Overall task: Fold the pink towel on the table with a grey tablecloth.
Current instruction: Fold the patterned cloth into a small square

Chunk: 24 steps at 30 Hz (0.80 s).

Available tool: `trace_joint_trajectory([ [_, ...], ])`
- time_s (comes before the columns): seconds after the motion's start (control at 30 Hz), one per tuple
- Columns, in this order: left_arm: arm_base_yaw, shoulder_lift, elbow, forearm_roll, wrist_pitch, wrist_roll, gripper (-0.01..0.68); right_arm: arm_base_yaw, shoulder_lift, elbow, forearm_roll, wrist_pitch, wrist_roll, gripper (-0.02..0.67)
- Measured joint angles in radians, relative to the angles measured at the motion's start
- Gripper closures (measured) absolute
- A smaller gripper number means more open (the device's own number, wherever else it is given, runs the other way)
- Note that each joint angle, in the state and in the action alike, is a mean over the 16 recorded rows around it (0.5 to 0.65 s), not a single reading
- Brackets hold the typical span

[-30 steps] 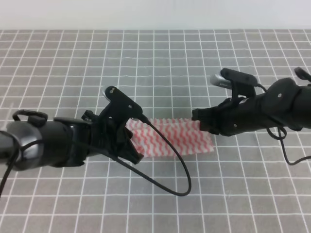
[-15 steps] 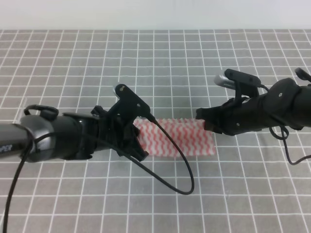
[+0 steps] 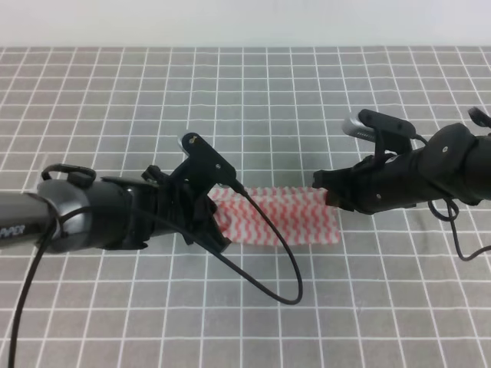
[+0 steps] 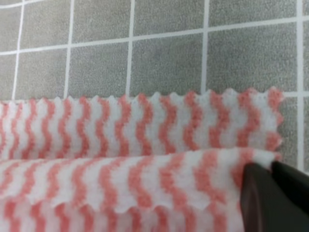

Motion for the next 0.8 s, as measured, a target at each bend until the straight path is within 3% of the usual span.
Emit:
trace_joint_trajectory([
  [0.57, 0.003, 0.015, -0.001, 0.004, -0.005, 0.0, 0.671, 0.0, 0.0, 0.0, 0.001, 0.008, 0.001, 0.656],
  [0.8, 0.003, 0.014, 0.0, -0.001, -0.007, -0.001, 0.579, 0.0, 0.0, 0.0, 0.001, 0.003, 0.001, 0.597],
])
